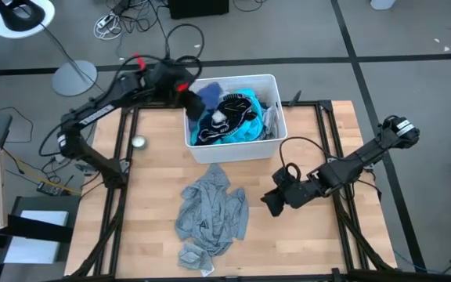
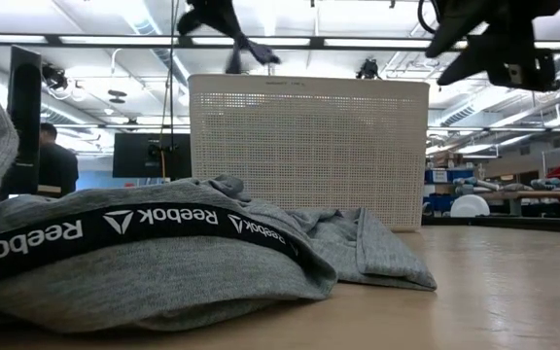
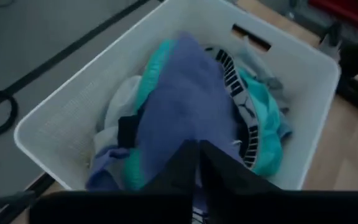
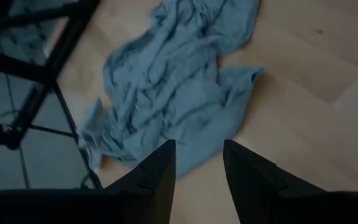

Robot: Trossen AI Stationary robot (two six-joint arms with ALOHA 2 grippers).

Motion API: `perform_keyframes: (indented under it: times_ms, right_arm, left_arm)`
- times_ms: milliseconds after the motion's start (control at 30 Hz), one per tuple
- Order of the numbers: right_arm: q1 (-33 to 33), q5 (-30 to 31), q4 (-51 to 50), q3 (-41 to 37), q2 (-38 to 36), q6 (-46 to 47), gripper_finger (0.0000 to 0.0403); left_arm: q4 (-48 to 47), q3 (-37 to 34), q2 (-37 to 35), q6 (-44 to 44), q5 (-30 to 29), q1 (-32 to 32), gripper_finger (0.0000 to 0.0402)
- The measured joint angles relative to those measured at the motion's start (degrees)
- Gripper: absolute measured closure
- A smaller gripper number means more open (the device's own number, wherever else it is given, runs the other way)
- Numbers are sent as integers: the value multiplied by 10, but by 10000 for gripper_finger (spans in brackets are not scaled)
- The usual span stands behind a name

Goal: Sort clothes
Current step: Put the blue sock into the bin, then put the gray shirt into the bin

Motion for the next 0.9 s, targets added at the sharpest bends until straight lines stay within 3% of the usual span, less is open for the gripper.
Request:
perform_keyframes:
  times_ms: [267,400,533,733,900]
  right_arm:
    - [-17,2,25,0,0,-7,268]
    - [-17,19,26,0,0,-30,268]
    - [-18,30,49,0,4,-139,268]
    - [-29,30,136,0,60,-320,268]
    - [-52,8,231,0,146,-401,268]
  left_arm:
    - [-9,0,11,47,41,47,289]
    - [-19,3,-13,55,46,49,267]
    - [-86,31,-43,70,47,47,265]
    - [-194,45,-122,16,48,15,266]
    - [-206,-16,-208,-76,11,-58,266]
